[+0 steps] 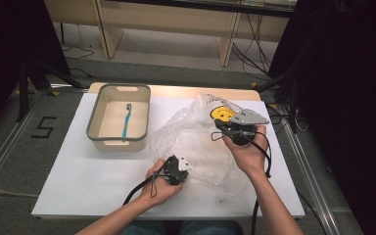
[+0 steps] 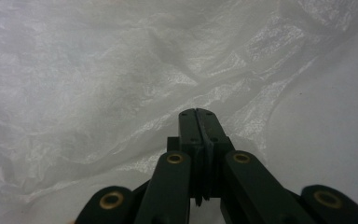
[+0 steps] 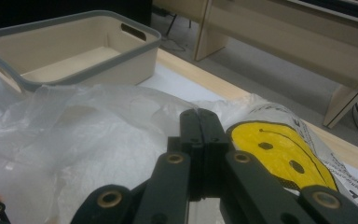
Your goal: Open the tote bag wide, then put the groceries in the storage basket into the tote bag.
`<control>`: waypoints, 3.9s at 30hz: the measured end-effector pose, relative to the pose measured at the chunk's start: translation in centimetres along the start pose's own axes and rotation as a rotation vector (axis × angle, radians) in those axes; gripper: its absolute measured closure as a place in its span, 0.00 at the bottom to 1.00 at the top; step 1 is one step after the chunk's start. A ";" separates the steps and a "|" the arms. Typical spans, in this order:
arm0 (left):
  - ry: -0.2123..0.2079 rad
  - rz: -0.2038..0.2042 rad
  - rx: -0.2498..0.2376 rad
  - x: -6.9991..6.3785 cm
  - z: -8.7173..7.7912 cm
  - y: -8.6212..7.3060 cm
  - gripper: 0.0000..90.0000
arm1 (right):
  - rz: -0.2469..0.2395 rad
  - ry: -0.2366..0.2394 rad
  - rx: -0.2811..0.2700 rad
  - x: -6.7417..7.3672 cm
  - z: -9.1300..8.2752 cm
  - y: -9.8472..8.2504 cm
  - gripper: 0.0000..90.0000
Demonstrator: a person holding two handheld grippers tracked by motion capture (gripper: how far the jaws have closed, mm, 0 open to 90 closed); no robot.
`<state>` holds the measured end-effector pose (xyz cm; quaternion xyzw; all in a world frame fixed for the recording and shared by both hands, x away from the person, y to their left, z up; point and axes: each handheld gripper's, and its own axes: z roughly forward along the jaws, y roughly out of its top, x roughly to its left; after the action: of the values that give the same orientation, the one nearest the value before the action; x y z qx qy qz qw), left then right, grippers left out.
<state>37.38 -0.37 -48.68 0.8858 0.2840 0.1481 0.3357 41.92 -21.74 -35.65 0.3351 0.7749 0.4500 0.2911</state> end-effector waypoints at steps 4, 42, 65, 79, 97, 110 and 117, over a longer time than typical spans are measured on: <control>0.003 0.002 -0.001 0.0 0.0 0.0 0.99 | 0.013 -0.008 -0.020 -0.1 0.0 0.1 1.00; 0.010 -0.027 -0.150 1.7 -8.5 -2.6 0.43 | 0.011 -0.001 0.000 -0.2 0.5 -0.3 1.00; 0.185 -0.195 -0.213 6.3 -12.3 -7.8 0.37 | 0.019 -0.002 0.008 -0.2 0.4 -0.5 1.00; 0.196 -0.226 -0.201 7.4 -12.0 -8.2 0.36 | 0.021 -0.006 0.015 -0.3 0.3 -0.8 1.00; 0.234 -0.253 -0.194 8.6 -12.3 -8.7 0.36 | 0.026 -0.008 0.017 -0.3 0.1 -0.9 1.00; 0.237 -0.246 -0.193 8.7 -12.3 -8.5 0.36 | 0.030 -0.008 0.027 -0.3 0.0 -1.1 1.00; 0.241 -0.255 -0.196 8.9 -12.3 -8.5 0.36 | 0.028 -0.009 0.029 -0.2 0.1 -1.2 1.00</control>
<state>35.41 16.47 -44.80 0.7816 0.4161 0.2365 0.4001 41.78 -22.27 -36.71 0.3521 0.7754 0.4412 0.2832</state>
